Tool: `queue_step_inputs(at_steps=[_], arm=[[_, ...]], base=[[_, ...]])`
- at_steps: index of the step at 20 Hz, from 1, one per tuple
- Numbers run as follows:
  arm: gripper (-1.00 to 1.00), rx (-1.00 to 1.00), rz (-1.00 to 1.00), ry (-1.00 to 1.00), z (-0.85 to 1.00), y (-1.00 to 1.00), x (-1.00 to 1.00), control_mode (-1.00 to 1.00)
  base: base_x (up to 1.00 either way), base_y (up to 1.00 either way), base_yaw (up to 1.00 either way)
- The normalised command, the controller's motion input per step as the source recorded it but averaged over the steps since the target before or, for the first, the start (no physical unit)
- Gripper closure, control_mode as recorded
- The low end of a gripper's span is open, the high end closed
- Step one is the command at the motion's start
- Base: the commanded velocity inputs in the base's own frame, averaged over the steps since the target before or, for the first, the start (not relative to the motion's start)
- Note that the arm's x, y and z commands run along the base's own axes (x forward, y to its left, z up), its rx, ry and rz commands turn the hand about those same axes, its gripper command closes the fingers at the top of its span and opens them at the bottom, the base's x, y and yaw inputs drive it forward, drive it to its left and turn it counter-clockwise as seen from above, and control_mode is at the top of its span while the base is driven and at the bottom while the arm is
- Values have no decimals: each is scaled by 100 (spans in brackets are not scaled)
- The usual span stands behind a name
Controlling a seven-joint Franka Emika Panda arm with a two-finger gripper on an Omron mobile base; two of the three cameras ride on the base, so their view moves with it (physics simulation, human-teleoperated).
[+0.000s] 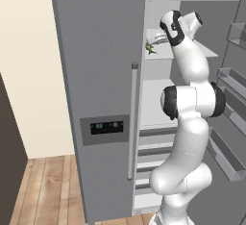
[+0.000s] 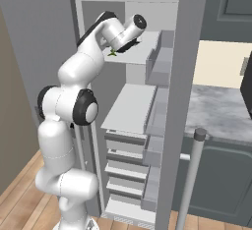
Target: Gather the eggplant and squash from the fridge and place them on a tray on the dining counter. Then gather the chicken drumstick and fish from the fridge and place them on the other tray.
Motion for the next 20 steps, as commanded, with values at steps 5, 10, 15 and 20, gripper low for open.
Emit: queue_step_inputs(at_steps=[5,10,15,20], arm=[[-100,-5,-1,-2,-21,24,26,-100],[-100,-7,0,0,-3,1,50,-100],[-100,-5,0,0,0,-6,29,-100],[-100,-1,0,1,-16,-12,4,-100]], base=[[0,0,0],[0,0,0],[0,0,0],[0,0,0]])
